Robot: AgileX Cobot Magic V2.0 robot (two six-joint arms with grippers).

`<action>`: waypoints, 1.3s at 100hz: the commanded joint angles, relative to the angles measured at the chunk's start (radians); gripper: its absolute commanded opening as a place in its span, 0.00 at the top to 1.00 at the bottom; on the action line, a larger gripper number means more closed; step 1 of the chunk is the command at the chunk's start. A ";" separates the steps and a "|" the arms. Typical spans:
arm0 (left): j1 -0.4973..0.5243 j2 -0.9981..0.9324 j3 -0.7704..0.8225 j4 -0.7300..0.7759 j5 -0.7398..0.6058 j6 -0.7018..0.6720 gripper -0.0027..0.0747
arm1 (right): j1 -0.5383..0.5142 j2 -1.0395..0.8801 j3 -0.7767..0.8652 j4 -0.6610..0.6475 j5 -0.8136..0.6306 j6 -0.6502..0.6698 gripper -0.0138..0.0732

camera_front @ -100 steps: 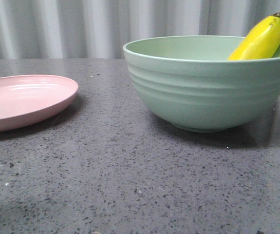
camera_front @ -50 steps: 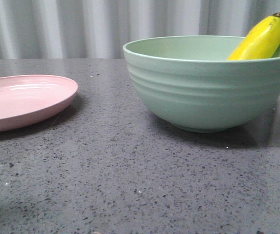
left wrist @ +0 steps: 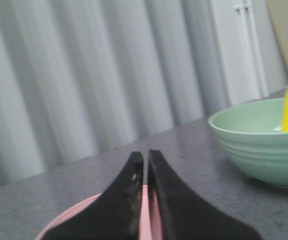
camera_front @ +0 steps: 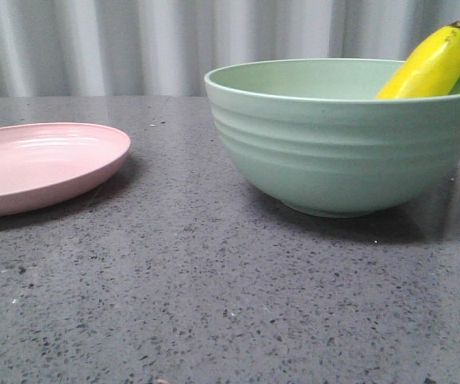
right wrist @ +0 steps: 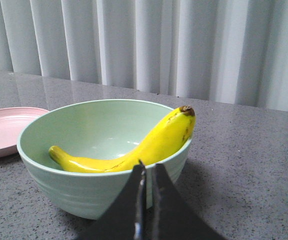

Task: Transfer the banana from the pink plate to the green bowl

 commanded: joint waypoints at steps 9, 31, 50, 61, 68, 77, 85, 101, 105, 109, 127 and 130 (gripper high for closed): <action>0.191 -0.104 0.012 0.022 -0.081 -0.012 0.99 | 0.000 0.010 -0.025 -0.010 -0.082 -0.011 0.91; 0.413 -0.251 0.017 0.028 0.185 -0.134 0.99 | 0.000 0.010 -0.025 -0.010 -0.082 -0.011 0.91; 0.513 -0.297 0.017 0.063 0.473 -0.134 0.99 | 0.000 0.010 -0.025 -0.010 -0.082 -0.011 0.91; 0.535 -0.297 0.017 0.071 0.574 -0.140 0.99 | 0.000 0.010 -0.025 -0.010 -0.082 -0.011 0.91; 0.540 -0.297 0.017 0.073 0.621 -0.163 0.99 | 0.000 0.010 -0.025 -0.010 -0.082 -0.011 0.91; 0.540 -0.297 0.017 0.073 0.677 -0.195 0.99 | 0.000 0.010 -0.025 -0.010 -0.082 -0.011 0.91; 0.540 -0.297 0.017 0.073 0.674 -0.192 0.99 | 0.000 0.010 -0.025 -0.010 -0.082 -0.011 0.91; 0.540 -0.295 0.017 0.073 0.674 -0.192 0.99 | 0.000 0.010 -0.025 -0.010 -0.082 -0.011 0.91; 0.540 -0.295 0.017 0.073 0.674 -0.192 0.99 | 0.000 0.010 -0.025 -0.010 -0.082 -0.011 0.91; 0.540 -0.295 0.017 0.073 0.674 -0.192 0.99 | 0.000 0.010 -0.025 -0.010 -0.082 -0.011 0.91; 0.540 -0.295 0.017 0.073 0.674 -0.192 0.99 | 0.000 0.010 -0.025 -0.010 -0.082 -0.011 0.91; 0.540 -0.295 0.017 0.073 0.674 -0.192 0.99 | 0.000 0.010 -0.025 -0.010 -0.082 -0.011 0.91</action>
